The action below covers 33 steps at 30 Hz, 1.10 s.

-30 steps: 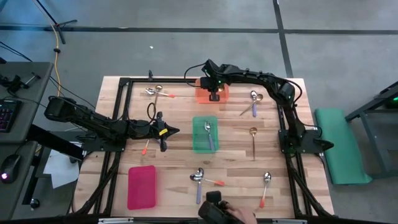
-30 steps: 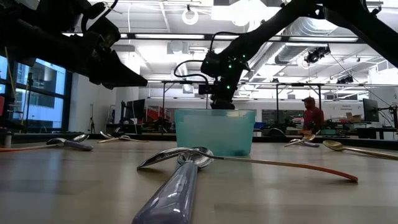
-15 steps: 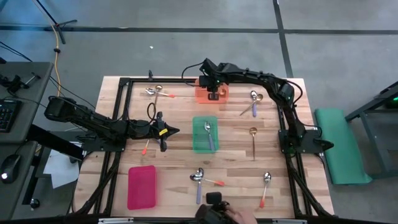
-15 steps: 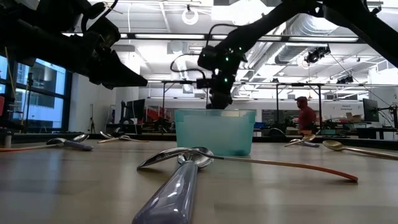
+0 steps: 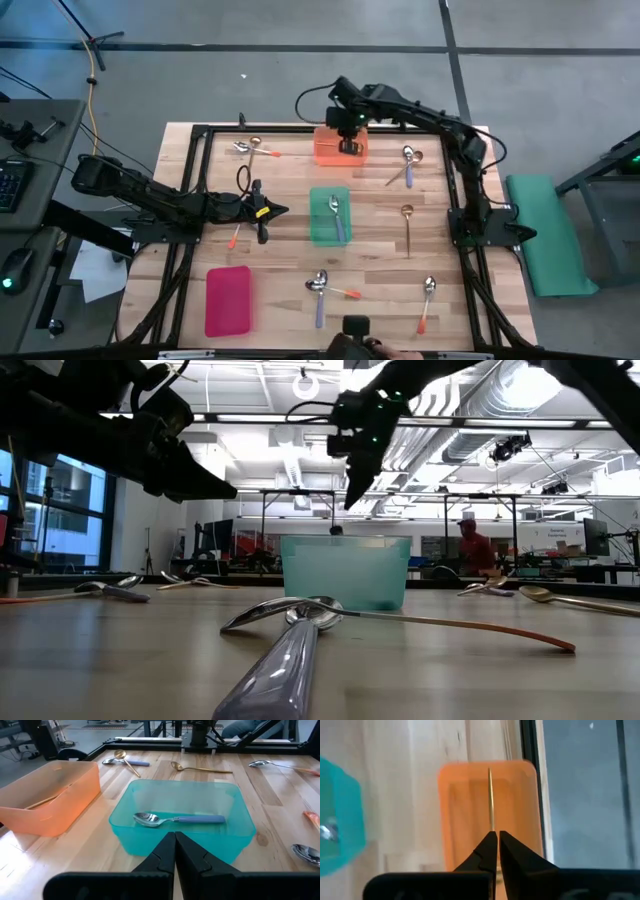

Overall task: Sort silverware by color (type)
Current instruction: Adjust the red bin

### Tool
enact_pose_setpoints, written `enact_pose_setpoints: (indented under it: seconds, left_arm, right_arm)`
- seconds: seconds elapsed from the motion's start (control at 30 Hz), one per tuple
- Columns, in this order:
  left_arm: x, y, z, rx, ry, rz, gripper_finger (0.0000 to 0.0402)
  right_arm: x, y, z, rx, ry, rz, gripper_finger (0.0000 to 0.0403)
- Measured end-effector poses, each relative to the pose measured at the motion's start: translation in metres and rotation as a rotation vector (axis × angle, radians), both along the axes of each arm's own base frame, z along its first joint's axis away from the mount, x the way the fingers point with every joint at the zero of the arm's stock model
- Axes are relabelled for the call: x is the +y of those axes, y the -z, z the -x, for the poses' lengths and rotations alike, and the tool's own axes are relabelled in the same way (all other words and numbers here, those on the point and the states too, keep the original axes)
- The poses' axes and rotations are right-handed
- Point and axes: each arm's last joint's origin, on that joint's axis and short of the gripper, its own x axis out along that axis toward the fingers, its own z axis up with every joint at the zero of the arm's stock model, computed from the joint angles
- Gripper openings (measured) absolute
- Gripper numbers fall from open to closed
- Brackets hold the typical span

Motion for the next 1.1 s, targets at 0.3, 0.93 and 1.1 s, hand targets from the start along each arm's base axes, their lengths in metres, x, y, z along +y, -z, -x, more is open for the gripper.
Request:
enact_pose_setpoints:
  seconds: [0.3, 0.93, 1.1]
  left_arm:
    - [0.0, 0.0, 0.0, 0.001, 0.002, -0.008, 0.0001]
    - [-0.038, -0.047, -0.023, 0.384, 0.107, 0.056, 0.0001]
    - [-0.061, -0.063, -0.017, 0.501, 0.17, 0.172, 0.0001]
  right_arm:
    - [0.024, 0.044, 0.047, -0.302, 0.012, 0.017, 0.0]
    - [0.123, 0.099, 0.158, -0.93, 0.029, 0.104, 0.0]
    - [0.135, 0.106, 0.164, -0.971, -0.013, 0.112, 0.0]
